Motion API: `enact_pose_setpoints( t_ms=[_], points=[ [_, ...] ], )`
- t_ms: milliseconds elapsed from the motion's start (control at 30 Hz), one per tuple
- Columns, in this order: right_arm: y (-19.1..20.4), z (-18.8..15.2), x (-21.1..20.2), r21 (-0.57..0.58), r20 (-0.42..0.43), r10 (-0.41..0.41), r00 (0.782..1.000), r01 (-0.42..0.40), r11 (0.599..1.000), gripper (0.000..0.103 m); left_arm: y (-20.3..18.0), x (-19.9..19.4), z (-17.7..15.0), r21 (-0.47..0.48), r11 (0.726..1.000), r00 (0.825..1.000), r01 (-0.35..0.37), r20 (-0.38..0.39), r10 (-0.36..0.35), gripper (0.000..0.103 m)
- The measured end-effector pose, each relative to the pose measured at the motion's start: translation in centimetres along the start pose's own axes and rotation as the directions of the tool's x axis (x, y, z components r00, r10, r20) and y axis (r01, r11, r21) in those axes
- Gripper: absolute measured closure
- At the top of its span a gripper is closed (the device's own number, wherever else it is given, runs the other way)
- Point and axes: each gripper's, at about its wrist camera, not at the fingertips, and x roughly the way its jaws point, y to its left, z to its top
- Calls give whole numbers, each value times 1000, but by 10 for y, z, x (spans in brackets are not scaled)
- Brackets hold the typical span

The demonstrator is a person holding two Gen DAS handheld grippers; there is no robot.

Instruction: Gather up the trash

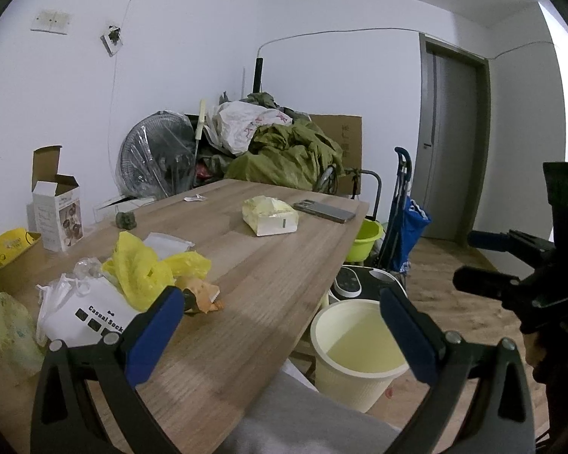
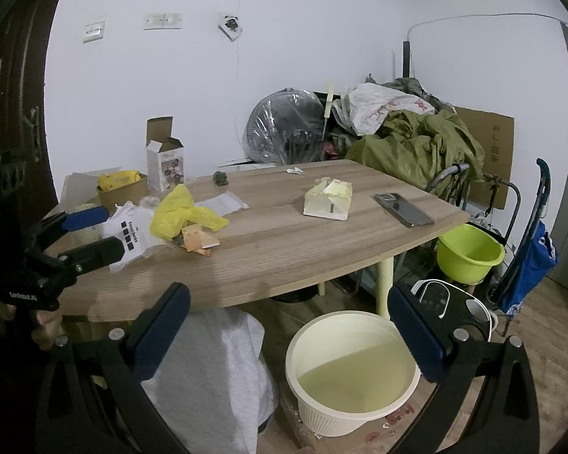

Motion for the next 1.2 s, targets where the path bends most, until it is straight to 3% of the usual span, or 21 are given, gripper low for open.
enact_pose_setpoints(
  t_ms=[1200],
  points=[
    [2, 1, 2, -18, 1, 4, 1000, -4, 1000, 0, 2, -2, 4, -3, 1000, 1000, -1, 4, 1, 0]
  ],
)
